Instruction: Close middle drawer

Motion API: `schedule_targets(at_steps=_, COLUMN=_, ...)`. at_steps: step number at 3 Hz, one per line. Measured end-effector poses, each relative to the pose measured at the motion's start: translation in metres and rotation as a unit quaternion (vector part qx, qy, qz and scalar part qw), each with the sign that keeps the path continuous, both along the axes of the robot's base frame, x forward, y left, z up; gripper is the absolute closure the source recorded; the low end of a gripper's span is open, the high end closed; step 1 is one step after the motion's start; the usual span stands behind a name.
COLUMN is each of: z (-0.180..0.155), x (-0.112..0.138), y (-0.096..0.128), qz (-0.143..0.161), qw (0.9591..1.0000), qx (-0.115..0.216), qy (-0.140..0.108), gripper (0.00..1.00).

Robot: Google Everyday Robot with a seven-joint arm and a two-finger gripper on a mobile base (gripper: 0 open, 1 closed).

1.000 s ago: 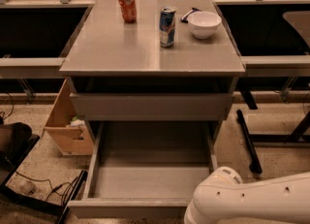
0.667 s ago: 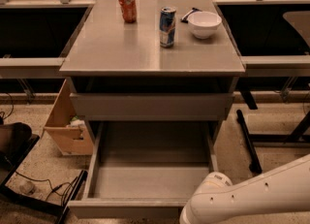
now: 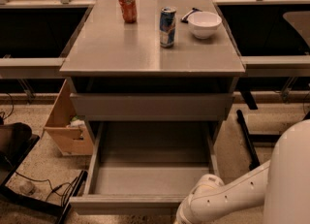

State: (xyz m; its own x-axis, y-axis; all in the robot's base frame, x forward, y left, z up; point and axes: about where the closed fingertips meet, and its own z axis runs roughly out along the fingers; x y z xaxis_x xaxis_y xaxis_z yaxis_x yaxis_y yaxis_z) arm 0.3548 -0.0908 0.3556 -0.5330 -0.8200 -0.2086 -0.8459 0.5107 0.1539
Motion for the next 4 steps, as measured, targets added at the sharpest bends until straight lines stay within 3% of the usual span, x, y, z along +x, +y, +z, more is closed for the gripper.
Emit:
schedule_targets(at_steps=2, z=-0.016, x=0.034, y=0.019, qz=0.002, qw=0.9991, qx=0.022, qy=-0.037, gripper=1.0)
schedule_targets(at_steps=4, z=0.0, x=0.09, y=0.036, qz=0.004, qw=0.9951, qx=0.033, qy=-0.094, gripper=1.0)
